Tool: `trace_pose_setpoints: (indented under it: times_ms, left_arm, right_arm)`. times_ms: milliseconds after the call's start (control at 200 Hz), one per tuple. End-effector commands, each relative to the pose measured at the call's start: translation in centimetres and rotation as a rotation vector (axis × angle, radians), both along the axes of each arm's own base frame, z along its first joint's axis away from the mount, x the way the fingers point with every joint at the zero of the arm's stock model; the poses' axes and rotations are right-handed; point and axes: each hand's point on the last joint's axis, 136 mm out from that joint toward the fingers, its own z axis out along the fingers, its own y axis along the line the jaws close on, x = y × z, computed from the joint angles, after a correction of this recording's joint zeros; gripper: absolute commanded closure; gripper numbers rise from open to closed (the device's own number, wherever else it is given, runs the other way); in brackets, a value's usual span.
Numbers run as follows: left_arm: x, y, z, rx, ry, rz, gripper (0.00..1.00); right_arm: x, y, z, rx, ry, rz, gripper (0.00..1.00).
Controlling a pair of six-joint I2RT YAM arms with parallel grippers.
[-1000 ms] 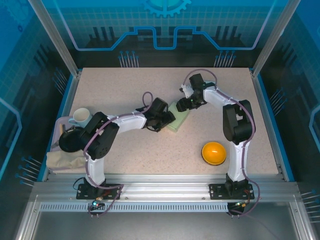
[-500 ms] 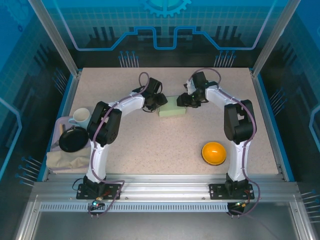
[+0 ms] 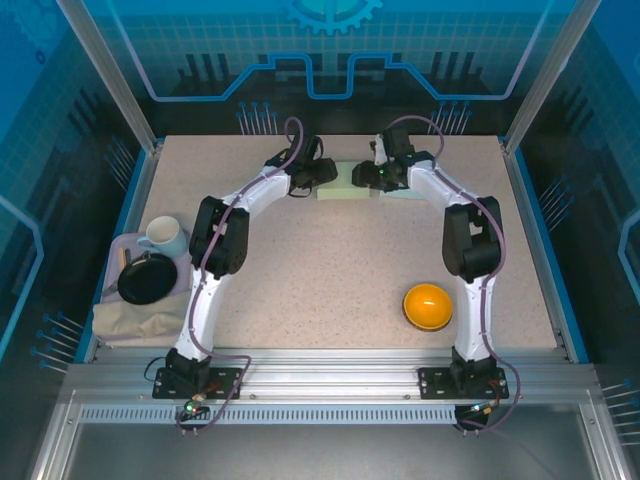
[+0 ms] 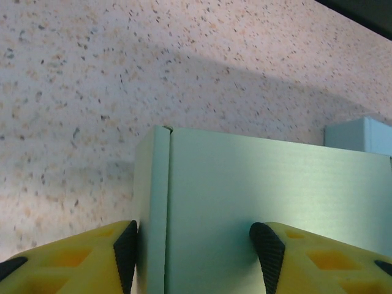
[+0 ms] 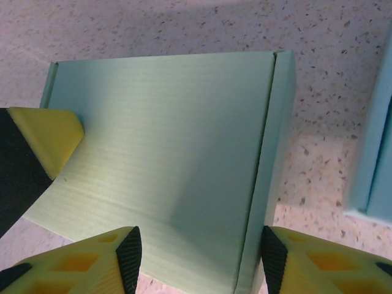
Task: Fold the paper box
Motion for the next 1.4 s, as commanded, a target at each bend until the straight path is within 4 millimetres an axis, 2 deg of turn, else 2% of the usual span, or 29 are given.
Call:
trace_pose_setpoints:
  times_ms: [0, 170, 275, 415, 515, 615, 650, 665, 680, 785, 840, 845, 885, 950, 1040, 1105, 1125, 1160, 1266, 1341, 1396]
  left_arm:
    - [0.4, -2.3, -0.6, -0.018, -0.009, -0.092, 0.43]
    - [1.0, 0.0, -2.5, 0.002, 0.043, -0.051, 0.41]
    - [0.9, 1.9, -2.3, 0.043, 0.059, -0.024, 0.39]
    - [0.7, 5.7, -1.7, 0.11, 0.087, 0.034, 0.3]
    - [0.2, 8.3, 0.0, 0.107, 0.079, 0.077, 0.28]
    - [-1.0, 10.4, 3.5, 0.1, 0.012, 0.107, 0.22]
    - [-1.7, 10.9, 4.3, 0.103, -0.004, 0.106, 0.19]
    - [-2.0, 11.2, 5.0, 0.105, -0.016, 0.104, 0.07]
    - [-2.4, 11.4, 5.5, 0.11, -0.025, 0.104, 0.02]
    - [-5.3, 13.3, 8.5, 0.185, -0.109, 0.108, 0.01]
    - [-7.1, 14.5, 9.3, 0.225, -0.155, 0.121, 0.01]
    - [-7.3, 14.7, 9.9, 0.227, -0.169, 0.124, 0.01]
    - [-8.9, 15.6, 10.7, 0.25, -0.214, 0.138, 0.01]
    - [-11.5, 17.5, 11.1, 0.255, -0.255, 0.172, 0.01]
    - [-15.5, 21.8, 10.3, 0.184, -0.216, 0.325, 0.01]
    - [-18.0, 24.4, 9.7, 0.173, -0.244, 0.411, 0.01]
    - [-19.0, 25.3, 9.4, 0.198, -0.253, 0.442, 0.01]
    - [-20.4, 26.7, 9.1, 0.253, -0.279, 0.49, 0.01]
    - [-23.6, 28.7, 8.1, 0.4, -0.326, 0.511, 0.01]
    - [-24.6, 29.6, 6.8, 0.472, -0.301, 0.519, 0.01]
    - [-24.7, 29.8, 5.4, 0.487, -0.283, 0.509, 0.01]
  right_arm:
    - [1.1, 3.2, -0.4, 0.042, -0.029, 0.038, 0.44]
    - [1.0, 2.7, -1.5, 0.012, -0.007, 0.02, 0.42]
    - [0.5, 2.0, -0.6, -0.02, 0.001, 0.009, 0.4]
    - [-0.7, -0.1, 0.8, -0.076, 0.031, -0.035, 0.38]
    - [-2.0, -1.8, 2.5, -0.123, 0.022, -0.067, 0.38]
    - [-3.9, -3.1, 5.1, -0.149, -0.026, -0.076, 0.36]
    - [-4.7, -3.6, 6.0, -0.158, -0.047, -0.08, 0.36]
    - [-5.1, -3.8, 6.4, -0.164, -0.056, -0.081, 0.34]
    - [-5.5, -4.1, 6.8, -0.169, -0.067, -0.084, 0.31]
    - [-8.0, -6.2, 8.8, -0.223, -0.143, -0.111, 0.2]
    - [-9.5, -7.7, 9.7, -0.266, -0.193, -0.131, 0.19]
    - [-9.6, -7.9, 9.8, -0.269, -0.196, -0.133, 0.19]
    - [-10.5, -9.2, 10.1, -0.295, -0.219, -0.155, 0.18]
    - [-11.8, -11.5, 10.7, -0.313, -0.247, -0.202, 0.17]
    - [-13.2, -14.7, 10.9, -0.362, -0.34, -0.23, 0.13]
    - [-13.3, -15.9, 11.1, -0.411, -0.5, -0.232, 0.12]
    - [-13.6, -16.5, 10.4, -0.436, -0.52, -0.245, 0.02]
    - [-14.3, -17.6, 9.8, -0.475, -0.552, -0.27, 0.0]
    - [-15.0, -19.4, 7.8, -0.471, -0.541, -0.301, 0.0]
    - [-14.7, -20.4, 6.5, -0.451, -0.525, -0.349, 0.0]
    - [-14.3, -20.7, 5.3, -0.429, -0.518, -0.366, 0.0]
